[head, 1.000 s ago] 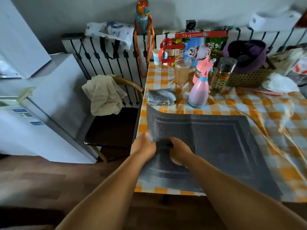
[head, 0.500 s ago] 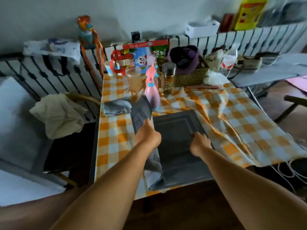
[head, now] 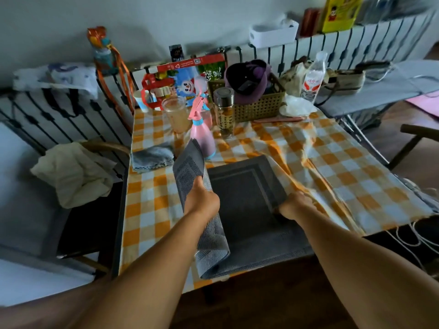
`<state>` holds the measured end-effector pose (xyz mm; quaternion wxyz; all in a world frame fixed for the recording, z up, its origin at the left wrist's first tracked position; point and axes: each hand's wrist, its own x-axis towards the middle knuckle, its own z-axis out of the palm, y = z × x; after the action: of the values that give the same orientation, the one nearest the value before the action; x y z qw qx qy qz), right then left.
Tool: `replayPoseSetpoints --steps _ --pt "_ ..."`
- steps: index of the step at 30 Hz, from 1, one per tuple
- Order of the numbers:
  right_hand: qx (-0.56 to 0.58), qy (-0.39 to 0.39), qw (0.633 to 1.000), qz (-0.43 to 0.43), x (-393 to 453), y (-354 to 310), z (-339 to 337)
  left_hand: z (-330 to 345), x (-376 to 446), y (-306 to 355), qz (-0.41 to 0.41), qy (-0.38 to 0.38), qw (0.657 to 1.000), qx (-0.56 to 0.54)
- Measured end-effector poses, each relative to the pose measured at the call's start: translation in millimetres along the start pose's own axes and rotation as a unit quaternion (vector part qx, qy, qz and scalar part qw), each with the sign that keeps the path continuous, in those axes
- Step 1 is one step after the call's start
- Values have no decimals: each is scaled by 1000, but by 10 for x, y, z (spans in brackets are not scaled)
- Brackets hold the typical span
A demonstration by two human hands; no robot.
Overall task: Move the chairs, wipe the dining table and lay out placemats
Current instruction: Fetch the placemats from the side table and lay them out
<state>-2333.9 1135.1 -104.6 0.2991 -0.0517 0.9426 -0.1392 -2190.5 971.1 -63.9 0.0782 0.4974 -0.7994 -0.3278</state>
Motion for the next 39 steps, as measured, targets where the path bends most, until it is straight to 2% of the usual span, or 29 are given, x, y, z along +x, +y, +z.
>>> replayPoseSetpoints --steps 9,12,18,20,22,29,32,39 --pt "108 -10 994 -21 45 -69 39 -78 6 -121 -17 12 1000 -23" --pt "90 0 996 -26 -13 -121 75 -161 -14 -167 -19 20 999 -32" --pt "5 108 989 -102 -293 -472 -51 -293 -64 -265 -28 41 998 -43" --pt "-18 101 985 -141 -445 -669 -66 -335 -87 -245 -32 46 997 -47" --pt "7 83 981 -173 -621 -878 -39 -407 -124 -218 -27 48 997 -48" --pt "50 68 931 -355 -1492 -1776 276 -972 -307 -368 4 67 987 -144" --pt "56 62 910 -407 -1893 -2094 435 -1337 -412 -603 -1 111 977 -180" --pt "84 31 831 -549 -3318 -2825 1153 -2622 -987 -1682 -5 286 941 -180"
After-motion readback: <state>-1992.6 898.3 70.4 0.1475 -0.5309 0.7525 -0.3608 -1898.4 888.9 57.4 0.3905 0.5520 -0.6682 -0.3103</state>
